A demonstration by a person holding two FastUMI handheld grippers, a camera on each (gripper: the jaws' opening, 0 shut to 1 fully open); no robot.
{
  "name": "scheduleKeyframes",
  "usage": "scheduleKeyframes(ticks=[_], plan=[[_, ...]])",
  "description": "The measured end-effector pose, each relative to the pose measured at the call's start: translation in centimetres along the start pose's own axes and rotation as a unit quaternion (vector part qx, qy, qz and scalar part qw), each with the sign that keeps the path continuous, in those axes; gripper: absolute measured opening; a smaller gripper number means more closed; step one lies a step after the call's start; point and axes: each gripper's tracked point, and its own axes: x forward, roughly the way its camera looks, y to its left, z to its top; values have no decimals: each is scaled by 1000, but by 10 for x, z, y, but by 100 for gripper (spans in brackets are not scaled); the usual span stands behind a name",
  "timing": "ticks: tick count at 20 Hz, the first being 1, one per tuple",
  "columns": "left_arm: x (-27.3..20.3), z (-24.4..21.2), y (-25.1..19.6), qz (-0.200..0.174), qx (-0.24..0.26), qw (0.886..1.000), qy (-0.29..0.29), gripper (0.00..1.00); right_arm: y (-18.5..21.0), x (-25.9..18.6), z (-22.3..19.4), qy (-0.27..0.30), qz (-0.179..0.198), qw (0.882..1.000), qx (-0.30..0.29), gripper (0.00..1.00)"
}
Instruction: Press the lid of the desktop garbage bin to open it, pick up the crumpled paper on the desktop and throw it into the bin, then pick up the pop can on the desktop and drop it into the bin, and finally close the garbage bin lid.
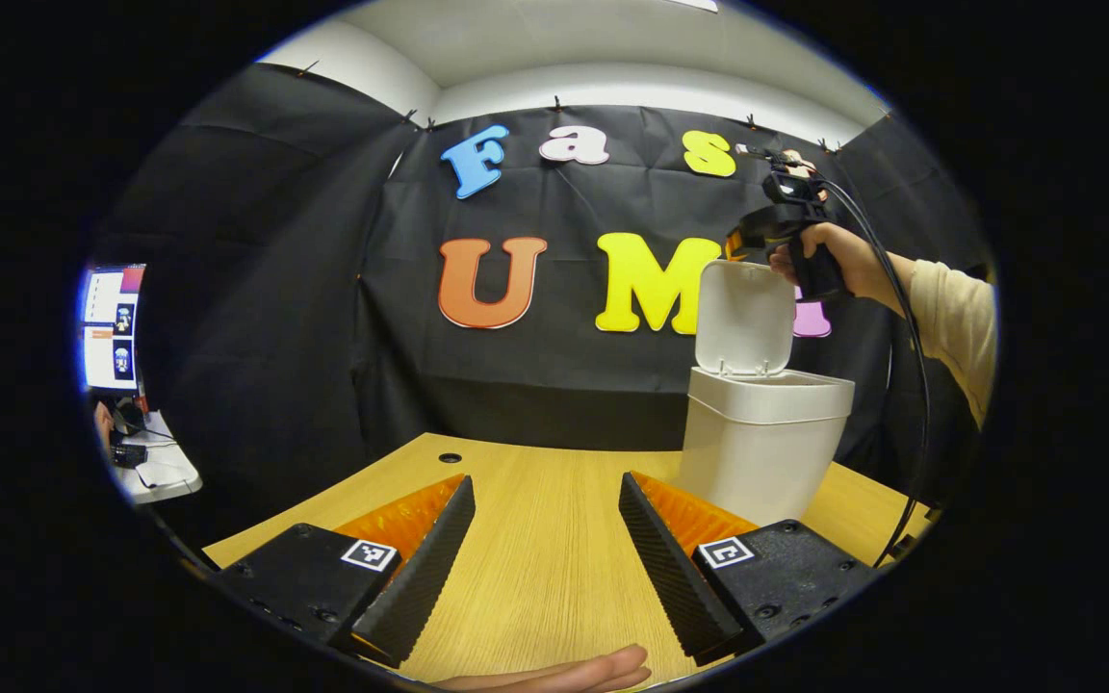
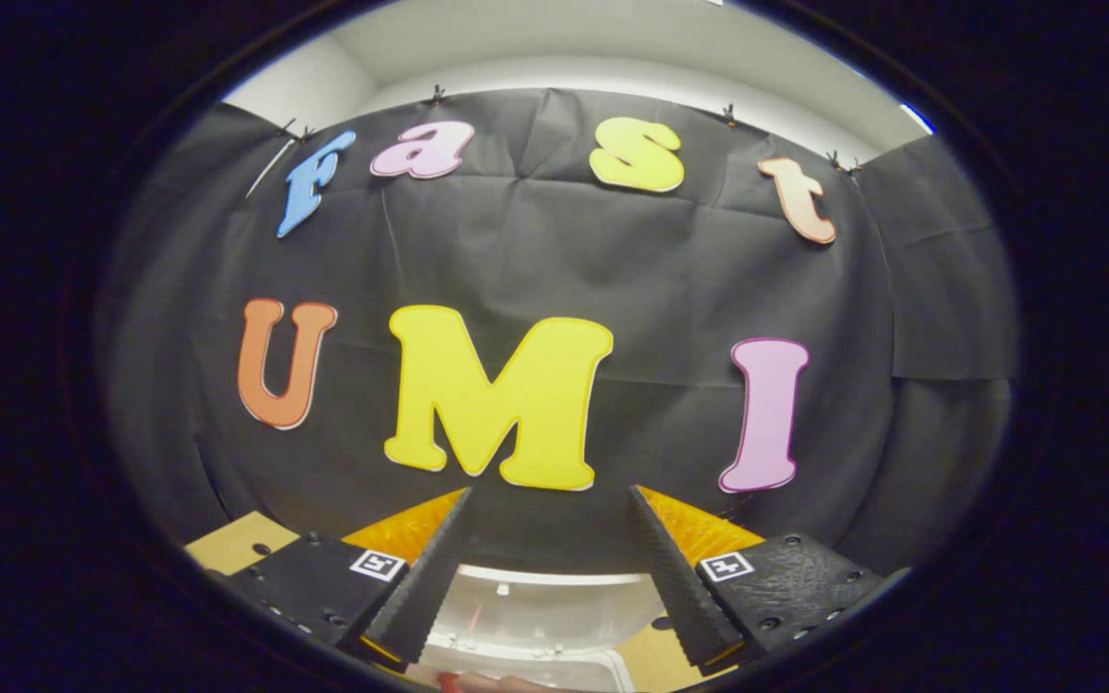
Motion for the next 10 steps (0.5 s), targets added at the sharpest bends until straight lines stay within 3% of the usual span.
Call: scheduleKeyframes(ticks=[4, 7, 10], plan=[[5, -8, 3, 7, -3, 1000, 15, 96, 2, -16, -7, 23, 17, 999, 40, 94], [4, -4, 1, 8, 11, 1000, 6, 100, 8, -33, -16, 40, 34, 998, 38, 94], [3, -5, -3, 5, 12, 1000, 4, 96, 19, -53, -34, 70, 57, 995, 33, 94]])
